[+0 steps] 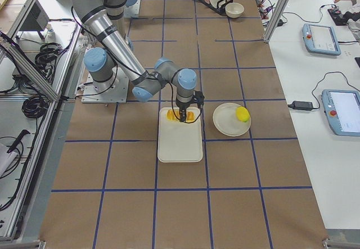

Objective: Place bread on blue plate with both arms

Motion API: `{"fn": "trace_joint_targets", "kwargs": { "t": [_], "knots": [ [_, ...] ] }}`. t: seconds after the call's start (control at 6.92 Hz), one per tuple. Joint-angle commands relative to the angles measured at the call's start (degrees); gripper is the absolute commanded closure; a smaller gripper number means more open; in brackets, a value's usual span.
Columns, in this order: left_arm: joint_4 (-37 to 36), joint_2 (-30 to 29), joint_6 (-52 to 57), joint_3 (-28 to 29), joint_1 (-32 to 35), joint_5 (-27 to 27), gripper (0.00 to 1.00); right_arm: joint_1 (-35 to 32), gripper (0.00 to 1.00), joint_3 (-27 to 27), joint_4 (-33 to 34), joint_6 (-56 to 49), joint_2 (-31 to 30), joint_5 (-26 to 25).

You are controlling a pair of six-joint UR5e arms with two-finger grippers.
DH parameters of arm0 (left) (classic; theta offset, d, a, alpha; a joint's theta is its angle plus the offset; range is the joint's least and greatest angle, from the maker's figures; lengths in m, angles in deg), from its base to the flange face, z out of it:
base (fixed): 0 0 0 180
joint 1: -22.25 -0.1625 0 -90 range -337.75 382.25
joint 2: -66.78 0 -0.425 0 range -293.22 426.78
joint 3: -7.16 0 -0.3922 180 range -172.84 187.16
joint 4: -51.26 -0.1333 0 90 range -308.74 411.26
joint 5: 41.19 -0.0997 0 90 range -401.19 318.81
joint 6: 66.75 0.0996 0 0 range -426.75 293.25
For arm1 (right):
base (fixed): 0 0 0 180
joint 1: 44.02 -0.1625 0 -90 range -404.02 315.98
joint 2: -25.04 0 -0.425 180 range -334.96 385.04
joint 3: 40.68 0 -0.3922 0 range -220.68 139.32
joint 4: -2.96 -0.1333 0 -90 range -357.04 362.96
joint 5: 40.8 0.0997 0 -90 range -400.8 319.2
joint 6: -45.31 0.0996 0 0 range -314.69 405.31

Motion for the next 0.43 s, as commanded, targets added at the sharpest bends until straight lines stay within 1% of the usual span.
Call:
{"fn": "trace_joint_targets", "kwargs": {
  "t": [0.0,0.14,0.29],
  "knots": [
    [0.46,-0.3,0.08,-1.39,-0.46,-0.02,0.0,0.34,0.08,-0.12,0.03,-0.04,0.46,-0.36],
    [0.98,-0.3,0.17,-1.4,-1.68,-0.1,0.0,0.34,0.1,-0.12,0.12,-0.04,1.08,-0.36],
    [1.16,-0.38,0.08,-1.57,-2.22,-0.11,0.14,0.34,0.31,-0.12,0.12,-0.04,1.6,-0.36]
  ]
}}
